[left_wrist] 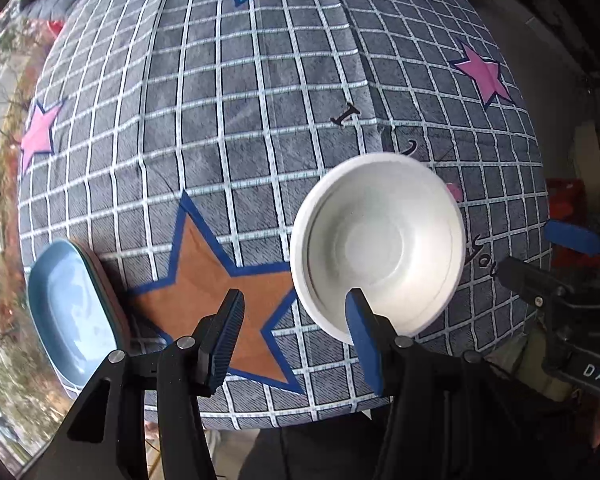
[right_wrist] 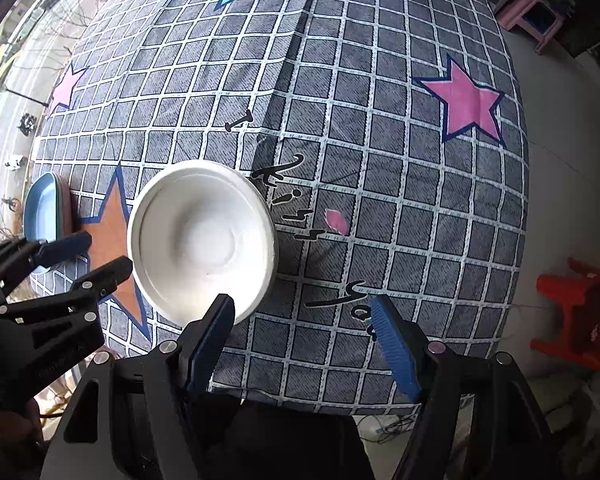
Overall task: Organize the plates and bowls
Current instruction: 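Move the right gripper to the bowl stack rim and close on it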
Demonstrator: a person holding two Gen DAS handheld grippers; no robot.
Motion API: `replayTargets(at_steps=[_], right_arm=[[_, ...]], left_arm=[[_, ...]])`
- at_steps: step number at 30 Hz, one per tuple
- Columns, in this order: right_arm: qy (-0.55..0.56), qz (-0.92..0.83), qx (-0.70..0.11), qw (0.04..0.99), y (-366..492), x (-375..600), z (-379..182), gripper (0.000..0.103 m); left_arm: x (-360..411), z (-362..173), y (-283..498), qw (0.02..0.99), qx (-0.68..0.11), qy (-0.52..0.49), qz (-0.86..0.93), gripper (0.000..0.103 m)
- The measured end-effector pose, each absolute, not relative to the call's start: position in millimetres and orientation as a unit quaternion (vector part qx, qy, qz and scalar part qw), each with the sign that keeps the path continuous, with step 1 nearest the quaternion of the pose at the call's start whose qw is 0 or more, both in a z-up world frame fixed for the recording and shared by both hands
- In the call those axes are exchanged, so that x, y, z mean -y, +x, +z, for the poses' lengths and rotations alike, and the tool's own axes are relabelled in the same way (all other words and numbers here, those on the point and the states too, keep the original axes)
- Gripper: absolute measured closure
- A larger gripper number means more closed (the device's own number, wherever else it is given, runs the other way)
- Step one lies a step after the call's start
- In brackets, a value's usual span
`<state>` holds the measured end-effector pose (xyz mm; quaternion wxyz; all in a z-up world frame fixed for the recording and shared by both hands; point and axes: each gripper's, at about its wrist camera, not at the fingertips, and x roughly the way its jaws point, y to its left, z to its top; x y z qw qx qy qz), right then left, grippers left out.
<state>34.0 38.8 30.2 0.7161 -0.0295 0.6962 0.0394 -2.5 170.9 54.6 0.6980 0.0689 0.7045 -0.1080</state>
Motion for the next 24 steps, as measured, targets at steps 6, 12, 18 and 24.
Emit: replayTargets(at_steps=[6,12,18,24], right_arm=[[-0.045,0.045,-0.696,0.715,39.4,-48.6,28.8,0.031],[-0.059,0.051,-0.696,0.713,42.2,-58.8,27.0,0.031],[-0.072,0.056,-0.698,0.711,40.5,-60.9,23.9,0.031],[-0.072,0.058,-0.700,0.709,41.0,-57.1,17.5,0.031]], left_arm=[[-170.9,60.1,-6.5,0.704,-0.699,0.074,-0.103,0.041],[-185.2,67.3,9.3,0.705,-0.698,0.073,-0.101,0.037],[-180.7,68.7,6.9,0.710,-0.693,0.081,-0.096,0.036],[-175.2,60.3,10.3,0.711,-0.693,0.082,-0.088,0.036]])
